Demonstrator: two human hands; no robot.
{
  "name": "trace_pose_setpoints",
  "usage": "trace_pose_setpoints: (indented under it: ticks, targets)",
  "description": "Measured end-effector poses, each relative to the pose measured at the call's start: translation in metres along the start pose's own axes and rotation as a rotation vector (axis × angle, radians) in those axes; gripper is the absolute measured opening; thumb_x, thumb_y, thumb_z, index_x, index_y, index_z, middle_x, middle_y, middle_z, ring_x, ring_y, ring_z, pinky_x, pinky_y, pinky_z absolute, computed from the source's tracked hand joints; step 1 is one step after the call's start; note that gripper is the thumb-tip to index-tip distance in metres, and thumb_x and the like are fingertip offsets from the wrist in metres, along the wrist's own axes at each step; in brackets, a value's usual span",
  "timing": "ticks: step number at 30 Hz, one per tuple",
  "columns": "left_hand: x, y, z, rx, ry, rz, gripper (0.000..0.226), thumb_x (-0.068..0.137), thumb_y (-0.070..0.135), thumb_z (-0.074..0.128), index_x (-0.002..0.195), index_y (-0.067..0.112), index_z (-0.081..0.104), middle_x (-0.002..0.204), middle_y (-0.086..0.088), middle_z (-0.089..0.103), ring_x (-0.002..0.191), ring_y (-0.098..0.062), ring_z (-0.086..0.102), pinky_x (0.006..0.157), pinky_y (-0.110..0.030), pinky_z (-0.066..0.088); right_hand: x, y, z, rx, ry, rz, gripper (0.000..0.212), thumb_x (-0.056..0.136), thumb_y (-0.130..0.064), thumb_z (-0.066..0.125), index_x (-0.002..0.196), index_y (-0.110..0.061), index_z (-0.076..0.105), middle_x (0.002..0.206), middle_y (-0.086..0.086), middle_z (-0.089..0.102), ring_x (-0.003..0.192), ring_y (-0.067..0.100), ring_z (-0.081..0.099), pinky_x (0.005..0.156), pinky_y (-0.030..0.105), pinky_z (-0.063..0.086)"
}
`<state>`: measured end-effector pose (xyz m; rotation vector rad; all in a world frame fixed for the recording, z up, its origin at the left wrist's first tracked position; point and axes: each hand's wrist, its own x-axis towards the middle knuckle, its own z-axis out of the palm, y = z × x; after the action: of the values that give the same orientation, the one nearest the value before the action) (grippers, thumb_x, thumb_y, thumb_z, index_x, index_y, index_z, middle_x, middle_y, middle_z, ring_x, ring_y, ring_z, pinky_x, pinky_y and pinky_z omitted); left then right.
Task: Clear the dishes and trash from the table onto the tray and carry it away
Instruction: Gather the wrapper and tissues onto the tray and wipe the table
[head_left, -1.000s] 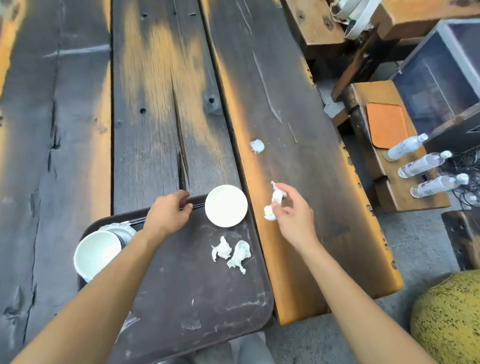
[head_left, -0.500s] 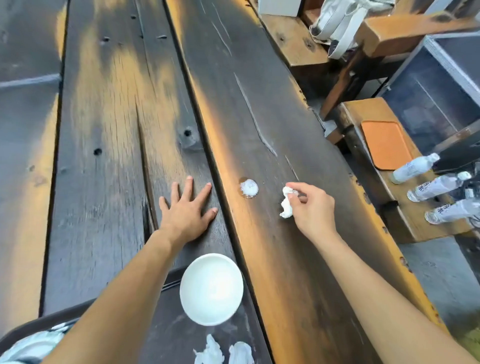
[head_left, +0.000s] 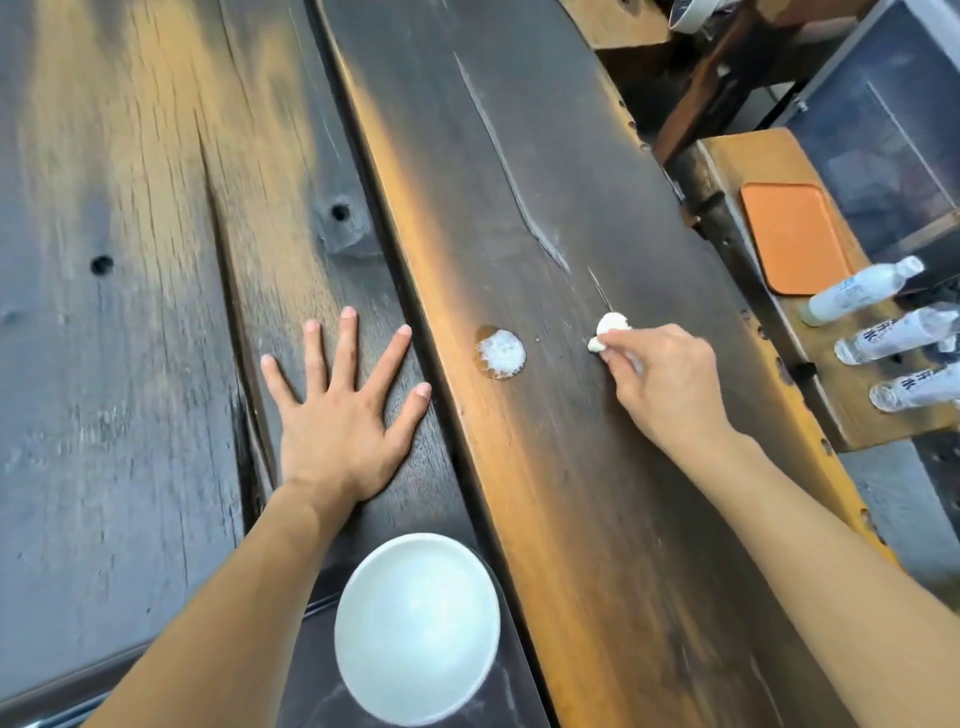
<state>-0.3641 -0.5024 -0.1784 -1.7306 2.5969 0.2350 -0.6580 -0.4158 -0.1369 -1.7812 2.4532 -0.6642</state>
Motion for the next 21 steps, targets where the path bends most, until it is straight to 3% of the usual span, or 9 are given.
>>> trace_pose_setpoints:
  ticks: [4,7,10,15,18,21]
  targets:
    - [0.000,0.000,0.000,-0.012,0.007,0.001,0.064,0.093,0.075,0.008,0.153,0.054,0.000,0.168,-0.001,-0.003,0.153,-0.033,-0.008,0.113,-0.070,-0.002,0.030,-0.019,0.015,0.018,-0.057,0.027,0.015,0.081,-0.005,0.071,0.093,-0.011,0.078,0.080,0.015,0.072,0.084,0.038,0.062,0.073,0.035,0.047]
    - [0.001,0.000,0.001,-0.015,0.013,0.008,0.064,0.093,0.075,0.011,0.153,0.053,0.003,0.168,-0.002,0.001,0.153,-0.034,-0.005,0.113,-0.071,-0.001,0.025,-0.045,0.019,0.048,-0.170,-0.158,0.014,0.077,-0.001,0.069,0.088,-0.005,0.076,0.086,0.015,0.073,0.087,0.038,0.065,0.075,0.040,0.054]
    - [0.002,-0.001,0.001,-0.012,0.011,0.013,0.064,0.094,0.075,0.012,0.154,0.053,0.004,0.168,-0.002,0.001,0.153,-0.034,-0.005,0.113,-0.071,0.000,0.001,-0.058,0.010,0.073,-0.285,-0.309,0.009,0.082,-0.008,0.071,0.089,-0.003,0.074,0.092,0.012,0.074,0.087,0.032,0.070,0.075,0.043,0.058]
    - [0.002,0.000,-0.001,-0.005,0.005,0.013,0.065,0.093,0.074,0.013,0.154,0.052,0.006,0.168,-0.003,0.003,0.153,-0.035,-0.004,0.113,-0.071,0.000,-0.045,-0.055,-0.004,0.095,-0.479,-0.484,0.020,0.095,-0.014,0.060,0.110,-0.005,0.071,0.108,0.004,0.071,0.102,0.026,0.067,0.083,0.041,0.057]
    - [0.002,0.001,-0.003,0.000,0.000,0.012,0.065,0.093,0.074,0.013,0.154,0.052,0.007,0.168,-0.003,0.002,0.153,-0.035,-0.004,0.113,-0.071,0.000,-0.054,-0.043,-0.011,-0.010,-0.364,-0.583,0.018,0.086,-0.006,0.069,0.104,-0.008,0.074,0.100,-0.003,0.072,0.090,0.027,0.061,0.072,0.038,0.052]
    - [0.002,-0.001,-0.003,-0.006,0.009,0.019,0.065,0.093,0.074,0.014,0.154,0.051,0.008,0.168,-0.004,0.003,0.153,-0.035,-0.003,0.113,-0.071,0.001,-0.035,-0.030,-0.015,0.004,-0.171,-0.451,0.013,0.087,-0.001,0.067,0.097,-0.007,0.073,0.091,0.000,0.072,0.076,0.028,0.057,0.065,0.037,0.052]
